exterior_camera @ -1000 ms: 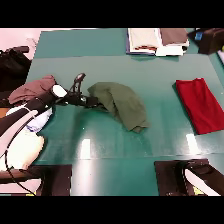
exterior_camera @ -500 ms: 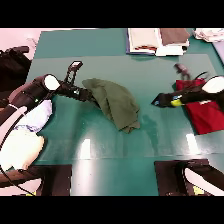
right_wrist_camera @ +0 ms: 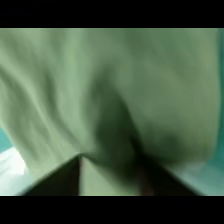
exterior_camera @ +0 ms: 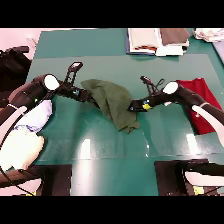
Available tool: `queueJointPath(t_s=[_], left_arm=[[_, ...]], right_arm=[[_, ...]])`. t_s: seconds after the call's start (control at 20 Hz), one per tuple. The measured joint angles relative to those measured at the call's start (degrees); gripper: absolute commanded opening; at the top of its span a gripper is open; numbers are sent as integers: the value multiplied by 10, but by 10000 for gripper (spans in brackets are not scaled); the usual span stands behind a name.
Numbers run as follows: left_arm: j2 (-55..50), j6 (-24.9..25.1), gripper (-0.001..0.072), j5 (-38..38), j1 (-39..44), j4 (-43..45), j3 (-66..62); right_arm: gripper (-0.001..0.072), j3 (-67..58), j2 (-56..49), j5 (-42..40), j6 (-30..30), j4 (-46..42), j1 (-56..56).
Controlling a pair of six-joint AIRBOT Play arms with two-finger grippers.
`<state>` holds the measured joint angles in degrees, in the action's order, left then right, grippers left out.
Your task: Fold the shirts.
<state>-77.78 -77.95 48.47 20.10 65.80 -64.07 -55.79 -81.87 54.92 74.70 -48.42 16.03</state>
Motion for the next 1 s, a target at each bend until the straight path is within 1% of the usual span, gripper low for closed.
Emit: queueJointPath(t_s=[0.05, 0.2, 0.3, 0.5, 0.65, 0.85, 1.0], left_arm=[[0, 0, 30, 0, 0, 0, 0], [1, -5, 29, 3, -2, 16, 0], [2, -28, 30, 10, -15, 42, -1], [2, -68, 29, 31, -71, 76, -1], [13, -80, 29, 32, -99, 86, -1], [72, -96, 29, -7, -112, 100, -20], [139, -101, 29, -28, -115, 122, -72]], right_arm=[[18, -15, -11, 0, -1, -6, 6], [17, -56, -22, 15, -3, -41, 12], [17, -83, -2, 32, -3, -73, 5], [17, -144, 81, 80, 3, -151, -43], [17, -190, 155, 115, 7, -190, -93], [17, -232, 247, 138, 8, -212, -159], [17, -257, 306, 143, 9, -217, -201]])
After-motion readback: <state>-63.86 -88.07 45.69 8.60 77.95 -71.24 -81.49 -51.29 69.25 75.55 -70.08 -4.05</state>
